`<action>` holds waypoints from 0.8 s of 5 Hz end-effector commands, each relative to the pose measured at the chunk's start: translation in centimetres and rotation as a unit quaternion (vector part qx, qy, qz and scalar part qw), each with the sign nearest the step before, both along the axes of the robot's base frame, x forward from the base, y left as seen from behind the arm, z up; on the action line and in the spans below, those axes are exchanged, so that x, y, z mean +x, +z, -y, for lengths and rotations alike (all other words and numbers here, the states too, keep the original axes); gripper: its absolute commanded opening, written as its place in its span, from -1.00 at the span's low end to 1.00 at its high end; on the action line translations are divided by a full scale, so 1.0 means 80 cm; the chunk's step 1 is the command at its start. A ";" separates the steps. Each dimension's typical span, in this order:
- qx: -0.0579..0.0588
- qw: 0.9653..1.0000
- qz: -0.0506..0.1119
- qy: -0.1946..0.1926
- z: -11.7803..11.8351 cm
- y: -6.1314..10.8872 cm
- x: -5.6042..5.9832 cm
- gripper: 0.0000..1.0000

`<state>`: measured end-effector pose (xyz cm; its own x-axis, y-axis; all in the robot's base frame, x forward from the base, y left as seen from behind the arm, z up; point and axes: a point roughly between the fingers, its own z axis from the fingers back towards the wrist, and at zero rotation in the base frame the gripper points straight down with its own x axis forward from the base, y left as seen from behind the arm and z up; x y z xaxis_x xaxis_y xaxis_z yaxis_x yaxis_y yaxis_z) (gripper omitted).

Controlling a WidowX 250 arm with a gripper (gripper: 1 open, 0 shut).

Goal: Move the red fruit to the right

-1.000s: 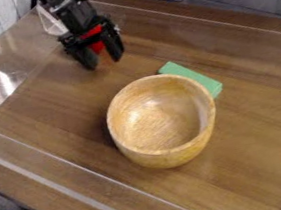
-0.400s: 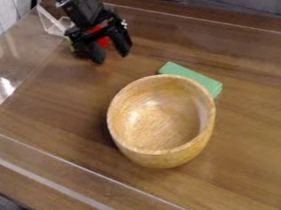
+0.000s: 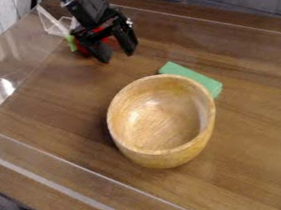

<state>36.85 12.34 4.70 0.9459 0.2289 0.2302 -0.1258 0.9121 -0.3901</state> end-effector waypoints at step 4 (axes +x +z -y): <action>0.008 0.998 0.049 -0.043 0.028 0.050 0.007 1.00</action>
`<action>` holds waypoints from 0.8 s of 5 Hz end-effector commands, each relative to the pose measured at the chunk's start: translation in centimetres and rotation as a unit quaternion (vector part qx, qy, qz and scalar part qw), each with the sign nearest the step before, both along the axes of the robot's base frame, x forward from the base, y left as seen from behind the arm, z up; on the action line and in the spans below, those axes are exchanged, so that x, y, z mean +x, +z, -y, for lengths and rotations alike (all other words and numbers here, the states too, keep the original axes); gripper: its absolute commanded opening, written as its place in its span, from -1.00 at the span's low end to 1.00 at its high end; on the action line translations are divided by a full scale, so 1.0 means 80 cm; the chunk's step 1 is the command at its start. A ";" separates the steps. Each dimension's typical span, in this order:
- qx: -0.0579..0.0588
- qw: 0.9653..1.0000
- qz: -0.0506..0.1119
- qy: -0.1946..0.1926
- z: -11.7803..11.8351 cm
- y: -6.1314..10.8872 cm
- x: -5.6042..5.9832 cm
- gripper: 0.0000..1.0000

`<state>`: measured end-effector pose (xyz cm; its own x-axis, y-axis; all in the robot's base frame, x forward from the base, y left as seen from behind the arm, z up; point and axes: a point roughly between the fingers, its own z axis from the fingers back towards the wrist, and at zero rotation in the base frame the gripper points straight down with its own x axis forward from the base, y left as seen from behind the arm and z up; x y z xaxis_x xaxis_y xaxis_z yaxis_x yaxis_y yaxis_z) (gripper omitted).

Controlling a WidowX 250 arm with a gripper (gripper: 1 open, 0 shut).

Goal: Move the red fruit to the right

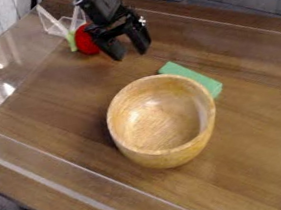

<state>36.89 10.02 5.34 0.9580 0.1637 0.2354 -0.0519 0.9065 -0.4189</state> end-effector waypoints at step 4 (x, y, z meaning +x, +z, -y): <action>0.080 0.992 0.091 -0.036 0.018 0.062 0.002 1.00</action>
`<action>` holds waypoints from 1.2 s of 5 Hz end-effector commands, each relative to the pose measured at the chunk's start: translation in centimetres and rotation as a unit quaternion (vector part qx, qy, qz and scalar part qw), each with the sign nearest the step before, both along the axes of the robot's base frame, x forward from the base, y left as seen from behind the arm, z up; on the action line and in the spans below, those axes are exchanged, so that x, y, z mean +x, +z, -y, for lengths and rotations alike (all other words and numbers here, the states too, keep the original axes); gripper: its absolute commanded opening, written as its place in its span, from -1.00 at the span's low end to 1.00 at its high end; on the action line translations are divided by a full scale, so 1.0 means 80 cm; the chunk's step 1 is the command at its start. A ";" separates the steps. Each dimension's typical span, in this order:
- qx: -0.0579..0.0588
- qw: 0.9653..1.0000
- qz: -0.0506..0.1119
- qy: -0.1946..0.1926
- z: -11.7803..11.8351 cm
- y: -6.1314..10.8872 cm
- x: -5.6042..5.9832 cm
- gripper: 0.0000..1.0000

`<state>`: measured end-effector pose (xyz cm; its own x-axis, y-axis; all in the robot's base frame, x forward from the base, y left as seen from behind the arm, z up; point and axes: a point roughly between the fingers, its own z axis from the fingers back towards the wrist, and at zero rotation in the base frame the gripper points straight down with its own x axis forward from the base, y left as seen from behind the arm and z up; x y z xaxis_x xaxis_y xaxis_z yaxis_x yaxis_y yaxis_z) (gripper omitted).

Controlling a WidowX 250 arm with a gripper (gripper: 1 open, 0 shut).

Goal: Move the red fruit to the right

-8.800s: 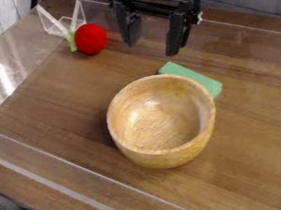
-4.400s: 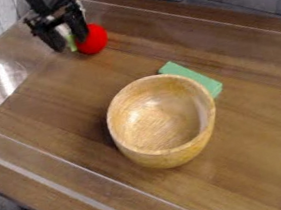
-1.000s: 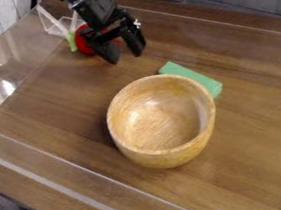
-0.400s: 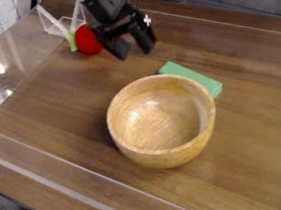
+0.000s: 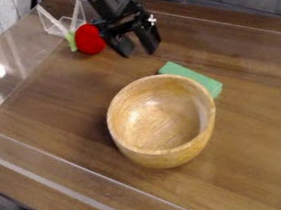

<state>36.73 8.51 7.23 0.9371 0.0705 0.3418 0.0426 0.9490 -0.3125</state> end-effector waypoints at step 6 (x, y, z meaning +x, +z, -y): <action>0.089 0.995 0.038 -0.016 -0.008 0.038 -0.006 1.00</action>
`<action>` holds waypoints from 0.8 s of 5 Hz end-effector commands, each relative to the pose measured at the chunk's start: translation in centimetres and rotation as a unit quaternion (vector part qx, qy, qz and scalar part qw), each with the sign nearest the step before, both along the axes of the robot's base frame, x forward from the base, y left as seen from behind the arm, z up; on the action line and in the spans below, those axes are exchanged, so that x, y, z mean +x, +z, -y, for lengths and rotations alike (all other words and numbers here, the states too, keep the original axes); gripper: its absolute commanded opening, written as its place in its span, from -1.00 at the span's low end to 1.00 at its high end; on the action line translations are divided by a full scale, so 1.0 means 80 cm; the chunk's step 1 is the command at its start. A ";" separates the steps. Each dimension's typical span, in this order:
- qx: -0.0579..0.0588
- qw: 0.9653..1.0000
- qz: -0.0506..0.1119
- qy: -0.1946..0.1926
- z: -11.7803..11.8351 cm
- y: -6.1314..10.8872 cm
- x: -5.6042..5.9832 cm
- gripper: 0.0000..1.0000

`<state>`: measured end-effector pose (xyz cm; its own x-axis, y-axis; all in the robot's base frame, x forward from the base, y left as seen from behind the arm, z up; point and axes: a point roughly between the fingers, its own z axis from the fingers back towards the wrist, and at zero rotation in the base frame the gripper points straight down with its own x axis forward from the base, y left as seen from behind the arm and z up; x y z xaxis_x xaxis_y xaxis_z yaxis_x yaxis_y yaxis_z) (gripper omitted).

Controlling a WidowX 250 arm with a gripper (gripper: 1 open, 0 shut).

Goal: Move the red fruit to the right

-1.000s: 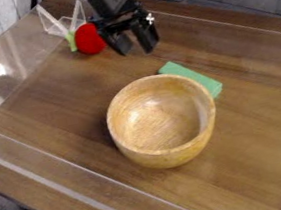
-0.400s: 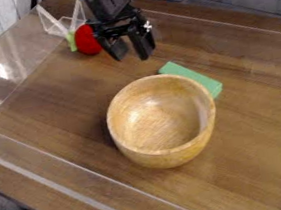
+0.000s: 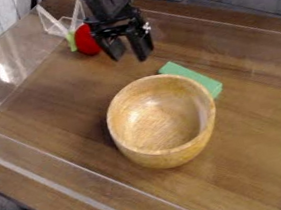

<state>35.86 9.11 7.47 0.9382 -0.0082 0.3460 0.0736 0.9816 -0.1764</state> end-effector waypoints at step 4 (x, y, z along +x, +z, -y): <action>0.070 0.996 0.050 -0.015 0.008 0.047 0.001 1.00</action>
